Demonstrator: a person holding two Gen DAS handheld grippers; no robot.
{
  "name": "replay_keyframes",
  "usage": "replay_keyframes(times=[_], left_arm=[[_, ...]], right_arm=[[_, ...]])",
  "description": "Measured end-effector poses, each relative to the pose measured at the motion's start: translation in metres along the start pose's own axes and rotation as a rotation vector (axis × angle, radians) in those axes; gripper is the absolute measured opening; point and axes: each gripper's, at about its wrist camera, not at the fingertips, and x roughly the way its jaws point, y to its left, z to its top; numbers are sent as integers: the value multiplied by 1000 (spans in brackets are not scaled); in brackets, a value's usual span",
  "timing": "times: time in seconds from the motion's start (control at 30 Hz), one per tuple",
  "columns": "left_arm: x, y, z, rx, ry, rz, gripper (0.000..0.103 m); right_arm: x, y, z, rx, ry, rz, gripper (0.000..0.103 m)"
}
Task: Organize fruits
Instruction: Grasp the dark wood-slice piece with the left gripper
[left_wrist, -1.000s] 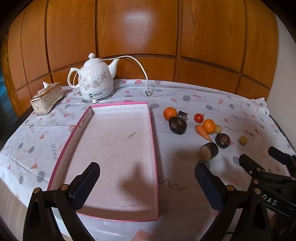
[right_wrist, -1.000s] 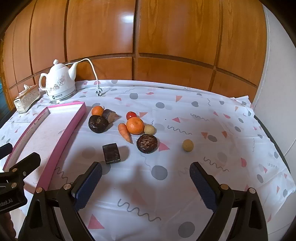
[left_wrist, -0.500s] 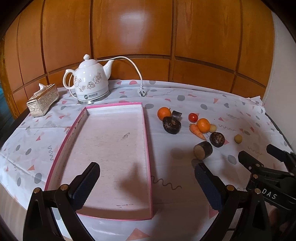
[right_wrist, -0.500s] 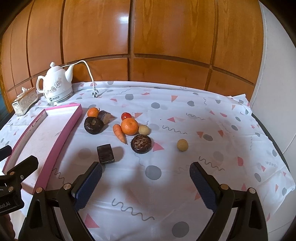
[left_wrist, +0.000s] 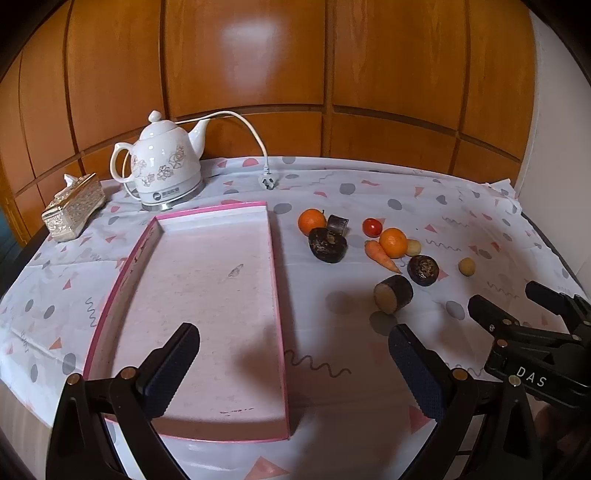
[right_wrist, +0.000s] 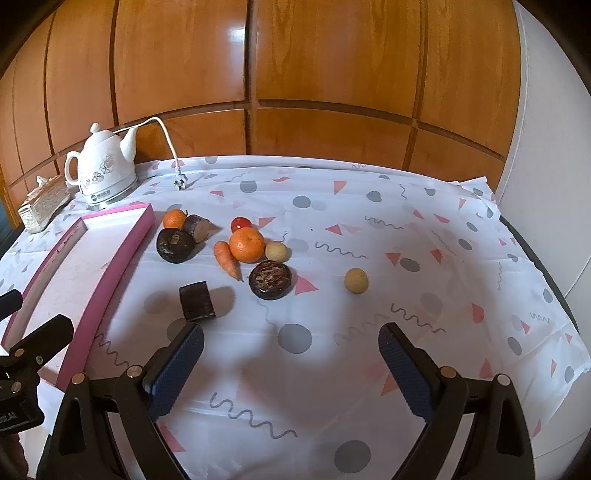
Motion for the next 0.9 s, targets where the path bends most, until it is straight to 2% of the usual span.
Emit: replay_keyframes(times=[0.17, 0.33, 0.53, 0.6, 0.67, 0.8, 0.9], left_arm=[[2, -7, 7, 41, 5, -41, 103], [13, -10, 18, 44, 51, -126, 102], [24, -32, 29, 127, 76, -205, 87], [32, -39, 30, 148, 101, -236, 77], [40, -47, 29, 161, 130, -260, 71], [60, -63, 31, 180, 169, -275, 71], [81, -72, 33, 170, 197, -253, 72]], right_arm=[[3, -8, 1, 14, 5, -9, 97], [8, -25, 1, 44, 19, -40, 97], [10, -48, 1, 84, 26, -82, 97], [11, -52, 1, 92, 27, -90, 97], [11, -56, 1, 98, 28, -92, 97], [12, -63, 0, 107, 33, -98, 97], [12, -70, 0, 115, 35, -105, 97]])
